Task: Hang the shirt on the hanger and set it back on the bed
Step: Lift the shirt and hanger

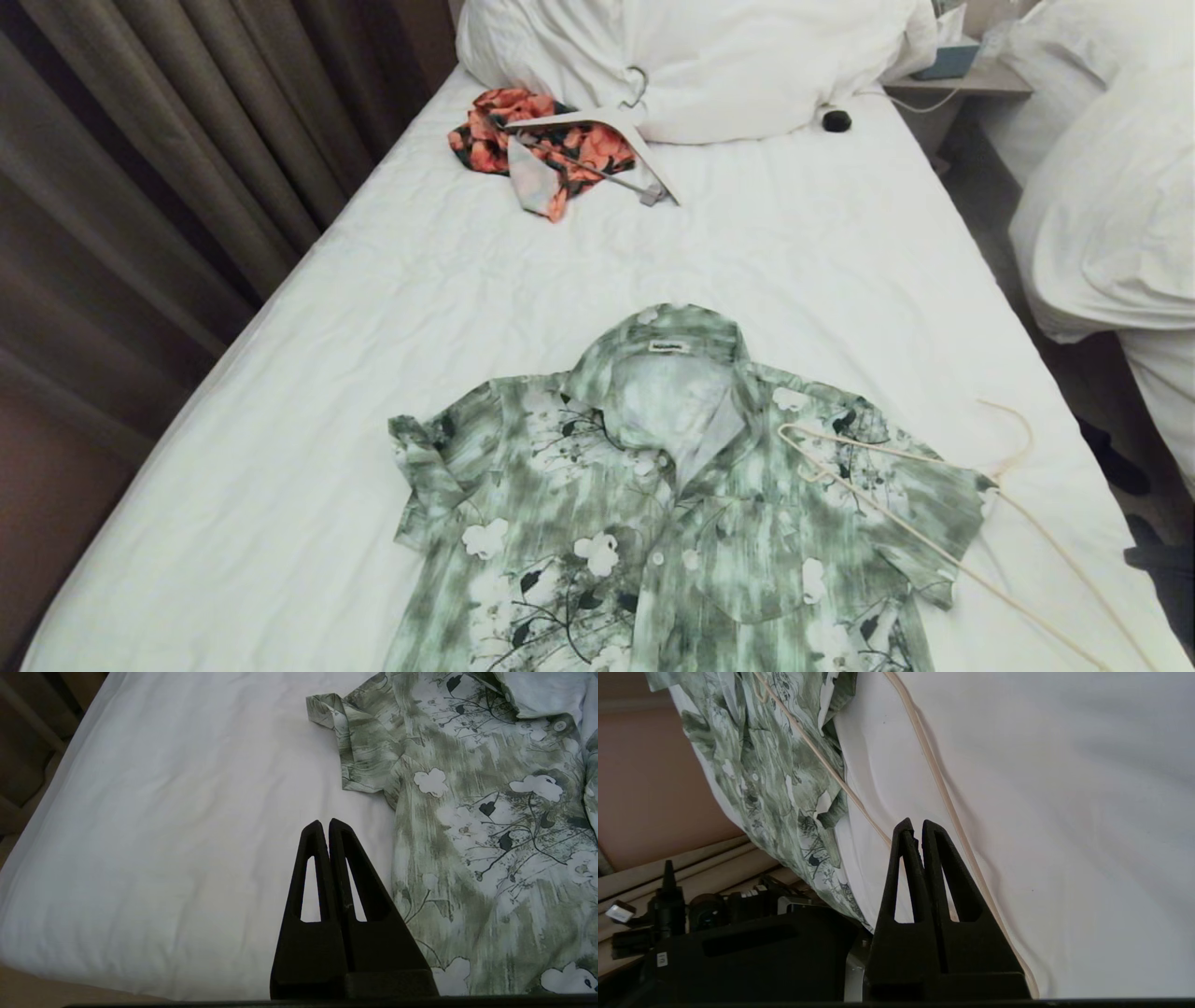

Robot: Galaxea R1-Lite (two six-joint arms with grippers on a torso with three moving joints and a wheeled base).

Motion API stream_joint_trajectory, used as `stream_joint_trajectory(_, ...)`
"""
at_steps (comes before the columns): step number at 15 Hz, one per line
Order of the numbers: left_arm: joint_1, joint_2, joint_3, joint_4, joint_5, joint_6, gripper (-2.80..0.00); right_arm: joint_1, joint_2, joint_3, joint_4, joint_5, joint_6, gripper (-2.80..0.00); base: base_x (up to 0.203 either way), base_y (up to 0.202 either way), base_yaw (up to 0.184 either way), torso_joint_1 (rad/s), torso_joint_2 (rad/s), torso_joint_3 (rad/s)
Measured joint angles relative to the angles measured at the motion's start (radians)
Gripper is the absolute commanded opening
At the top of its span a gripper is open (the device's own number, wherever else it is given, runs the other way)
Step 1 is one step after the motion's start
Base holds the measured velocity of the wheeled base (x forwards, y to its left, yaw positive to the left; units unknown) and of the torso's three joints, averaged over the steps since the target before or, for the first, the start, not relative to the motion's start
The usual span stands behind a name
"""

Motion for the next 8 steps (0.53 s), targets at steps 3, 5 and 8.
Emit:
stream_joint_trajectory(3,0.000,0.000,0.000,0.000,0.000,0.000,-2.80,-0.001,0.015,0.002,0.006,0.003,-0.032,-2.80,0.000,0.000,0.000,0.000,0.00,0.000)
stream_joint_trajectory(5,0.000,0.000,0.000,0.000,0.000,0.000,-2.80,0.002,0.027,0.006,0.013,-0.001,-0.070,-2.80,0.000,0.000,0.000,0.000,0.00,0.000)
stream_joint_trajectory(8,0.000,0.000,0.000,0.000,0.000,0.000,-2.80,0.002,0.091,0.010,0.041,-0.050,-0.235,0.00,0.000,0.000,0.000,0.000,0.00,0.000)
